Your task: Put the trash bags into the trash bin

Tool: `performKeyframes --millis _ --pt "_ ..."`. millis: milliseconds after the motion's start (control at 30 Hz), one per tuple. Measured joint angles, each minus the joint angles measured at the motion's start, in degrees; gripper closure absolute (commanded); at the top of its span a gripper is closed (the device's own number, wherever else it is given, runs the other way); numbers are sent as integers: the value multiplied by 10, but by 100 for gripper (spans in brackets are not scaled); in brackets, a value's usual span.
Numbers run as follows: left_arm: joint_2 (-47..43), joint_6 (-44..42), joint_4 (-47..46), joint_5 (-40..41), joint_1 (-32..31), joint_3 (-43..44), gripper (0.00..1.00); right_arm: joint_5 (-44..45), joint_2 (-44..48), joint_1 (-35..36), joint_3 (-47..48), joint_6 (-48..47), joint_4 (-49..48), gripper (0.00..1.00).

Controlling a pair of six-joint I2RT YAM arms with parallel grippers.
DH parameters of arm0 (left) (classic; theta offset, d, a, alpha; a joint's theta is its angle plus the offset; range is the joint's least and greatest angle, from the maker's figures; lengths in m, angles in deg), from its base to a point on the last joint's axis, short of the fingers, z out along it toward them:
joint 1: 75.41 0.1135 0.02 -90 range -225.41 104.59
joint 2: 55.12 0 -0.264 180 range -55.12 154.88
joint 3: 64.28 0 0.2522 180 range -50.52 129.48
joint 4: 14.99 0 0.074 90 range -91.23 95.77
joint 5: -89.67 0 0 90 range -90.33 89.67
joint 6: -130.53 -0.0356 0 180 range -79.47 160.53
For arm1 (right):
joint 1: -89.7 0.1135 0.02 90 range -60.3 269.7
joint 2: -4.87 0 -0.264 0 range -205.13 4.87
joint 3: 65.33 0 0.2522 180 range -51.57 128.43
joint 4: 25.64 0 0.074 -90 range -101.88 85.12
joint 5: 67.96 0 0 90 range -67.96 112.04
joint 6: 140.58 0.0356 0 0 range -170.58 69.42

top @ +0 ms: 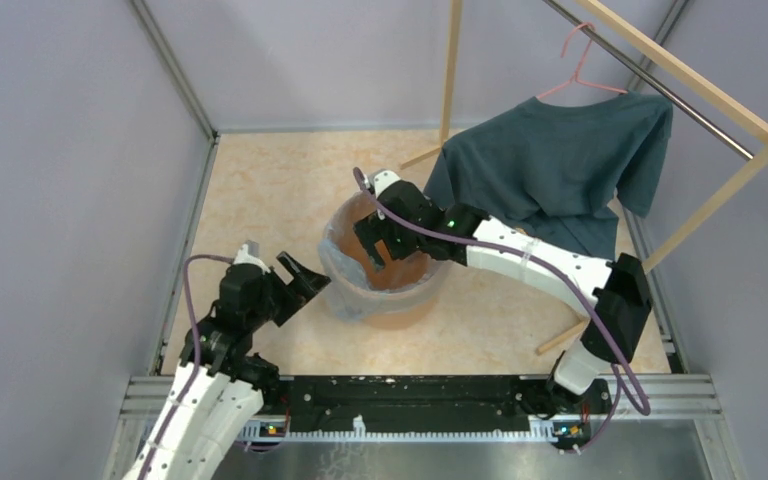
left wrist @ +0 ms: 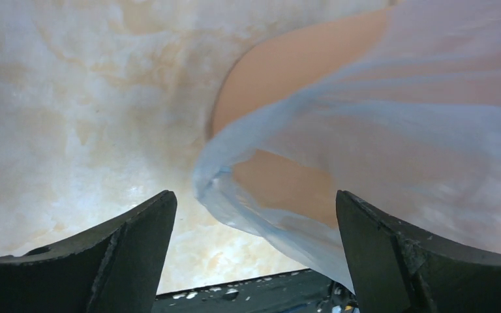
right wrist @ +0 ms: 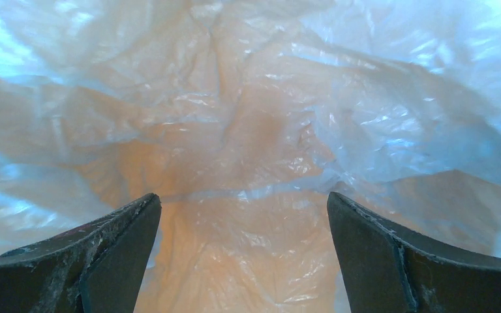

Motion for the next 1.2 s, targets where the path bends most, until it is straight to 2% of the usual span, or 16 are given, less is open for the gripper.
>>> performKeyframes --millis 167,367,500,767,1000,1200 --pt "-54 -20 43 26 0 101 2 -14 42 0 28 -9 23 1" --pt "-54 -92 60 72 0 286 1 -20 158 0 27 -23 19 1" --pt "-44 -143 61 91 0 367 2 -16 223 0 28 -40 1 1" --pt "5 -276 42 55 0 489 1 -9 270 0 65 -81 9 1" --pt "-2 -355 -63 10 0 534 1 19 415 0 66 -100 -11 1" --pt "-2 -381 -90 7 0 535 1 64 489 0 73 -100 -43 1"
